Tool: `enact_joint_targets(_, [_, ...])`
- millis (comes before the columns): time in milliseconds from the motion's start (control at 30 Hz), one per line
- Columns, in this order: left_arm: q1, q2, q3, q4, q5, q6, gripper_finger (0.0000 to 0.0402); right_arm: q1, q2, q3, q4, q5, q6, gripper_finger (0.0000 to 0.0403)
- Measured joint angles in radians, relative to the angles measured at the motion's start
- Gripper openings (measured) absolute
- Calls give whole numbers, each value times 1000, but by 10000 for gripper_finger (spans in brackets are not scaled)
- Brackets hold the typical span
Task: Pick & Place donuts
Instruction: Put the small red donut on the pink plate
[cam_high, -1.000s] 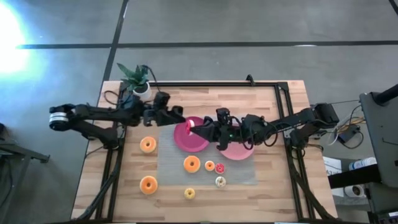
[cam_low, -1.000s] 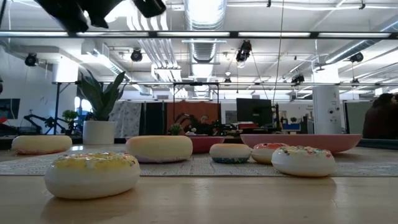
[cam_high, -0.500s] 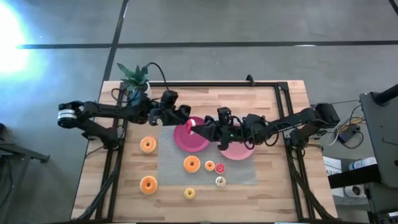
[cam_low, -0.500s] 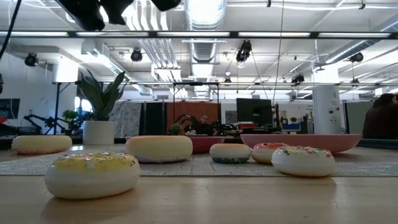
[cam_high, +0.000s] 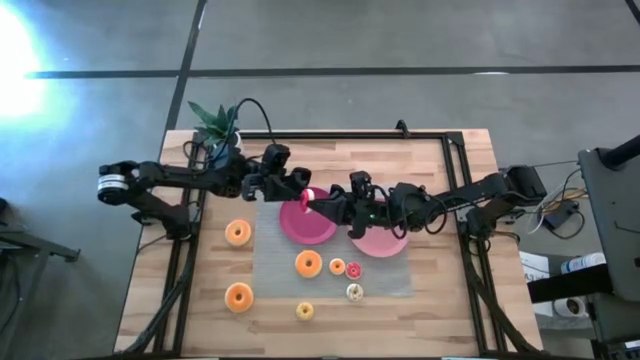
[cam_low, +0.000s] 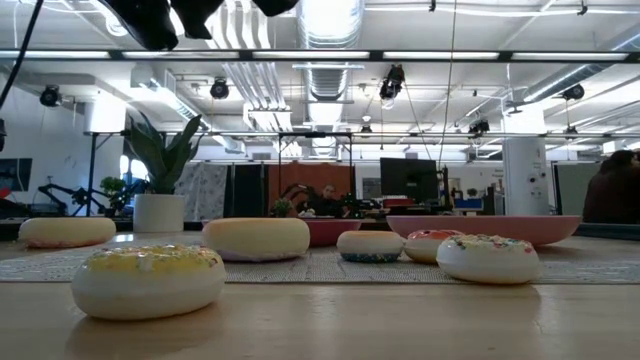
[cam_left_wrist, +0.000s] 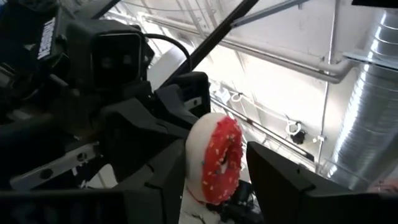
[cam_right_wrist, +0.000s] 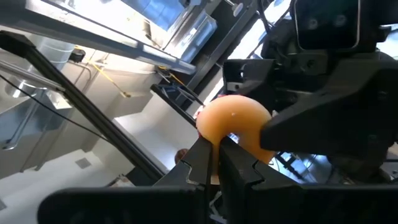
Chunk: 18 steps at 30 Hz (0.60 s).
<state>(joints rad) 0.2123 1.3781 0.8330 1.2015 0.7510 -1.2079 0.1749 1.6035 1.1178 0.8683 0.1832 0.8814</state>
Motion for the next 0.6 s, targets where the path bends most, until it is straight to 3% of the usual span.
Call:
enact_joint_targets(433, [0,6,-2,10,51,-2,144,-11,-13,-17,2,34,-30,13])
enact_joint_targets(600, [0,6,-2,9,61,8,125,-11,-13,-17,1,36,-47,13])
